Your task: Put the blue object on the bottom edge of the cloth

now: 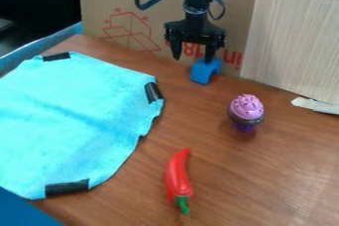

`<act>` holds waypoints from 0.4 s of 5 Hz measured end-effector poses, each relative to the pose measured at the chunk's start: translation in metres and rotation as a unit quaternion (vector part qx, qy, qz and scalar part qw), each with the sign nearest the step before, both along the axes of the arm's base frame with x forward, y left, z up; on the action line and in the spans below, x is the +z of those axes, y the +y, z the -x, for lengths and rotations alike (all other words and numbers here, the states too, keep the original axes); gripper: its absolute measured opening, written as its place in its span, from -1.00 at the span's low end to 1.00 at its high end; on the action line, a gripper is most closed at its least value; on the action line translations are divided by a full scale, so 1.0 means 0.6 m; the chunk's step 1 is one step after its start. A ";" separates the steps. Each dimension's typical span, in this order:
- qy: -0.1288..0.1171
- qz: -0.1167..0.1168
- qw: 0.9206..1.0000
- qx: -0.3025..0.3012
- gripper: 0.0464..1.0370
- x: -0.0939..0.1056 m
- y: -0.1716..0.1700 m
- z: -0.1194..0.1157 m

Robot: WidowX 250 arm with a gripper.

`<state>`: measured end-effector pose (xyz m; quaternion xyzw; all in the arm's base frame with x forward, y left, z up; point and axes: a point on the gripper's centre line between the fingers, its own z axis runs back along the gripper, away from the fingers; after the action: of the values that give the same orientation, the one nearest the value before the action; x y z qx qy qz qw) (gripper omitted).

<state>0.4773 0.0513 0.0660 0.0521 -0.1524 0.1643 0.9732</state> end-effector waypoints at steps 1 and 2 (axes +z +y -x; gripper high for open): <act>0.000 0.011 1.000 -0.013 0.92 0.007 -0.012 0.009; 0.000 0.013 1.000 -0.018 0.92 0.005 -0.018 0.009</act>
<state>0.4720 0.0407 0.0693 0.0366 -0.1513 0.1484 0.9766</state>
